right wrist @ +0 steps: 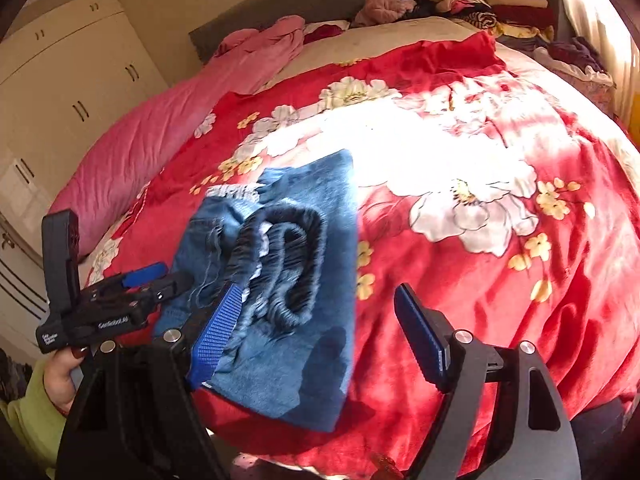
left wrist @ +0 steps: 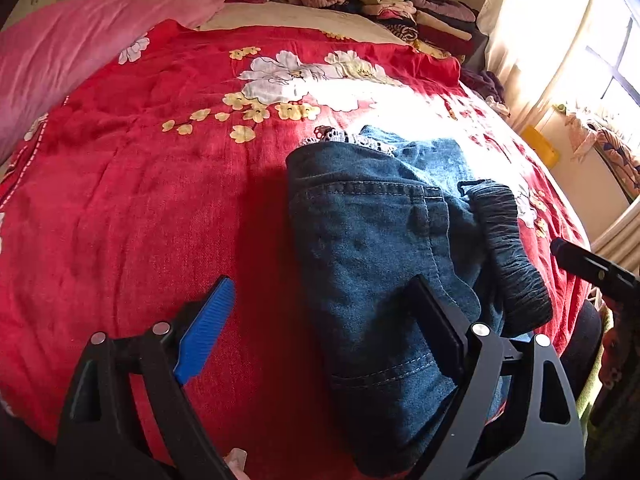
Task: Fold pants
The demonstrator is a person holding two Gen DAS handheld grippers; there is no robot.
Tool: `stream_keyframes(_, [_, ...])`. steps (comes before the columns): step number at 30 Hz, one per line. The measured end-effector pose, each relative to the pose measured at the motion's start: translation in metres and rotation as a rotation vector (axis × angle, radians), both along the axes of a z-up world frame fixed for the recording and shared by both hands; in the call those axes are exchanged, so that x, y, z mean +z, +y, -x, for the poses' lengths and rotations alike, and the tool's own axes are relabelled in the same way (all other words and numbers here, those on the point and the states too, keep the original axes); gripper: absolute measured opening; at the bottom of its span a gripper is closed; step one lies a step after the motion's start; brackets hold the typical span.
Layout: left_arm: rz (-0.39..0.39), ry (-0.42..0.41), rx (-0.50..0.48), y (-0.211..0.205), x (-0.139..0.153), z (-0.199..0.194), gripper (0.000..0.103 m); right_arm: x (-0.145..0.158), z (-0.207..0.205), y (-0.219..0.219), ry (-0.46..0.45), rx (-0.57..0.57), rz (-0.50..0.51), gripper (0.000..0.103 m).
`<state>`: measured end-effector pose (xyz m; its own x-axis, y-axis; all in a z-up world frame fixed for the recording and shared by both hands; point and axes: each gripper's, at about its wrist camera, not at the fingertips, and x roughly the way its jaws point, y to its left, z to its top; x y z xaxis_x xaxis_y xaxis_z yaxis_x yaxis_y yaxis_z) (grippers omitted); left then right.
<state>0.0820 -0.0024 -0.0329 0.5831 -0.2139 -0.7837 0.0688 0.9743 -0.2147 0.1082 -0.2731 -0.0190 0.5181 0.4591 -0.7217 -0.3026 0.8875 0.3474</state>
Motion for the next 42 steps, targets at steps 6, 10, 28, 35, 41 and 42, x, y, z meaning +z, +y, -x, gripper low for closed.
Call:
stream_keyframes(6, [0.004, -0.003, -0.010, -0.005, -0.003, -0.008, 0.081, -0.021, -0.037, 0.010, 0.087, 0.071, 0.014, 0.056])
stream_keyframes(10, [-0.003, -0.005, -0.017, -0.010, -0.004, -0.013, 0.081, -0.033, -0.050, 0.024, 0.126, 0.121, -0.003, 0.051])
stream_keyframes(28, [-0.003, -0.097, -0.042, -0.021, 0.030, -0.019, 0.020, 0.012, -0.045, 0.058, -0.091, 0.244, -0.021, 0.011])
stream_keyframes(35, [-0.028, -0.107, 0.002, -0.010, 0.032, -0.032, 0.020, 0.013, -0.068, 0.072, -0.119, 0.220, 0.041, 0.011])
stream_keyframes(41, [-0.051, -0.073, 0.020, -0.006, 0.017, -0.033, 0.028, -0.010, -0.072, 0.069, -0.065, 0.163, 0.158, 0.015])
stream_keyframes(42, [-0.056, -0.072, 0.020, -0.006, 0.017, -0.033, 0.031, -0.013, -0.073, 0.068, -0.057, 0.155, 0.164, 0.016])
